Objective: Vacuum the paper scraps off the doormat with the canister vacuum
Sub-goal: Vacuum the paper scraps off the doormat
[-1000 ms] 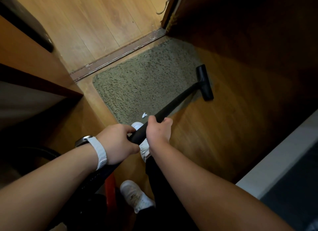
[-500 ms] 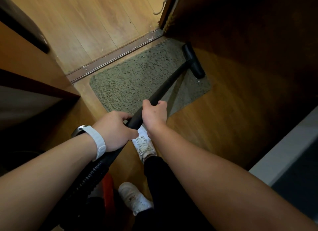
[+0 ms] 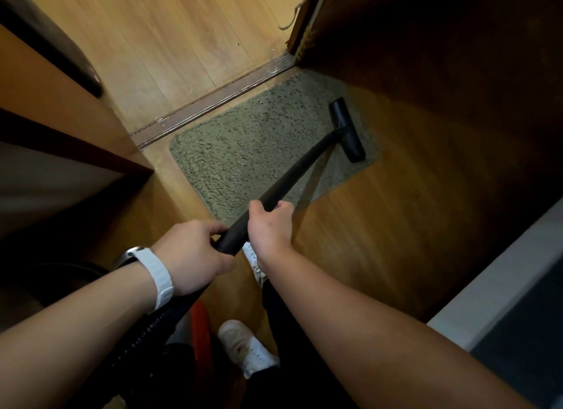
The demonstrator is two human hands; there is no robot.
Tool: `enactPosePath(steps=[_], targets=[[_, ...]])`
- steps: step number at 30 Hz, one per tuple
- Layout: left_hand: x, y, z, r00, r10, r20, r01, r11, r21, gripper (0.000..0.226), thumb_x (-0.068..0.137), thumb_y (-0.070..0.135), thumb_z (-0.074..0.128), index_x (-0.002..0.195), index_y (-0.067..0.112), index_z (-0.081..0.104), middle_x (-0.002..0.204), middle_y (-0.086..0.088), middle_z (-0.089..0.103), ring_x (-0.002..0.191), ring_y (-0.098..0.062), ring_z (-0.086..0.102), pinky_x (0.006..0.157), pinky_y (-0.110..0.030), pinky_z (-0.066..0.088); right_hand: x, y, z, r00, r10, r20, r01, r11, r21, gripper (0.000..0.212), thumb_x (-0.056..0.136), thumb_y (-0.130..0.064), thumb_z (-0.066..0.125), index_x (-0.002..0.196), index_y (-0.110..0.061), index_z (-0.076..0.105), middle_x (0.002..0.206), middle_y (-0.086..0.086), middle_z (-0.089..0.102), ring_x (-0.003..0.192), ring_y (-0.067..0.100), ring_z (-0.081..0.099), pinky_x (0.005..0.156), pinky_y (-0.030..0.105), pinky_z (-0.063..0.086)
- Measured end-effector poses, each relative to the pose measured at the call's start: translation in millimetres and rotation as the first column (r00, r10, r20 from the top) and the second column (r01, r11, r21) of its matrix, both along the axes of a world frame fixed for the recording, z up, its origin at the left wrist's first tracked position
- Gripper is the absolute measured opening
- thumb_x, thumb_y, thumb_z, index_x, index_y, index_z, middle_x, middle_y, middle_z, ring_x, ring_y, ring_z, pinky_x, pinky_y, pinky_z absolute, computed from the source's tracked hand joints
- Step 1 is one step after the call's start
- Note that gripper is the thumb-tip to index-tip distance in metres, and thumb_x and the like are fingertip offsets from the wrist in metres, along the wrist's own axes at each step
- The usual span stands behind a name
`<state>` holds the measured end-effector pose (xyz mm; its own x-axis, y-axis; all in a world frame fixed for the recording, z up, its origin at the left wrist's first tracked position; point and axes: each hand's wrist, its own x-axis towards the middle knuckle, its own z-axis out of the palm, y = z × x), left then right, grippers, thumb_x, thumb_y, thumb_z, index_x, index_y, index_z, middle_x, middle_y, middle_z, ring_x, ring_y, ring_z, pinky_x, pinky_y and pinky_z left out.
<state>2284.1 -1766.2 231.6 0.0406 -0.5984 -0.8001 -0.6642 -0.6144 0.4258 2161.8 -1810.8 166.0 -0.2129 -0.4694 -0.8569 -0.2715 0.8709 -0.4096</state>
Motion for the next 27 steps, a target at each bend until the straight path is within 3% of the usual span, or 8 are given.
enactPosePath(steps=[2,5,8,12,20,27], targets=[[-3.0,-1.5,0.4,1.000,0.000,-0.007,0.000,1.000,-0.003,0.035,0.068,0.031,0.075,0.102,0.033,0.067,0.070,0.005,0.068,0.060,-0.010,0.064,0.064,-0.030,0.056,-2.1,-0.9,-1.5,1.000,-0.028,0.001,0.028,1.000,-0.009,0.055,0.095,-0.030,0.059,0.140,-0.012,0.034,0.098,-0.002,0.055,0.079,0.012,0.055,0.075,0.034,0.046],[-8.5,-10.9,1.8,0.999,-0.035,0.002,0.035,0.999,-0.012,0.034,0.070,0.033,0.075,0.103,0.031,0.067,0.074,0.006,0.067,0.067,-0.011,0.063,0.066,-0.029,0.054,-4.9,-8.1,-1.6,0.999,-0.039,-0.019,0.038,0.999,-0.014,0.052,0.093,-0.031,0.059,0.137,-0.014,0.035,0.092,-0.004,0.053,0.078,0.014,0.056,0.078,0.038,0.050],[-14.0,-24.6,7.1,0.997,-0.071,0.006,0.071,0.997,-0.018,0.028,0.071,0.034,0.074,0.097,0.027,0.069,0.072,0.001,0.069,0.067,-0.015,0.064,0.067,-0.032,0.055,-8.7,-19.1,0.0,0.998,-0.064,-0.026,0.063,0.998,-0.028,0.056,0.092,-0.032,0.060,0.138,-0.013,0.036,0.100,0.001,0.056,0.086,0.020,0.059,0.086,0.042,0.055],[-19.7,-45.2,22.2,0.996,-0.092,0.011,0.093,0.996,-0.014,0.023,0.071,0.033,0.074,0.090,0.022,0.070,0.071,-0.003,0.070,0.068,-0.018,0.065,0.067,-0.036,0.056,-14.3,-34.3,9.4,0.993,-0.116,-0.030,0.115,0.992,-0.045,0.055,0.091,-0.031,0.061,0.138,-0.014,0.038,0.113,0.007,0.063,0.091,0.022,0.062,0.081,0.037,0.052],[-23.8,-64.1,41.4,0.984,-0.170,0.047,0.169,0.985,0.013,0.023,0.071,0.035,0.072,0.089,0.021,0.070,0.072,-0.002,0.069,0.068,-0.016,0.065,0.065,-0.032,0.055,-21.0,-44.5,21.7,0.992,-0.126,-0.004,0.126,0.992,-0.021,0.055,0.090,-0.031,0.061,0.137,-0.014,0.039,0.107,0.005,0.063,0.094,0.022,0.065,0.088,0.043,0.057],[-35.0,-79.9,37.4,0.990,-0.139,0.004,0.139,0.990,0.035,0.021,0.072,0.034,0.071,0.090,0.023,0.070,0.072,-0.002,0.070,0.067,-0.017,0.065,0.059,-0.029,0.051,-25.4,-62.0,27.9,0.991,-0.132,-0.003,0.132,0.991,-0.009,0.064,0.086,-0.035,0.060,0.142,-0.014,0.036,0.120,0.008,0.060,0.104,0.029,0.064,0.095,0.051,0.055]])
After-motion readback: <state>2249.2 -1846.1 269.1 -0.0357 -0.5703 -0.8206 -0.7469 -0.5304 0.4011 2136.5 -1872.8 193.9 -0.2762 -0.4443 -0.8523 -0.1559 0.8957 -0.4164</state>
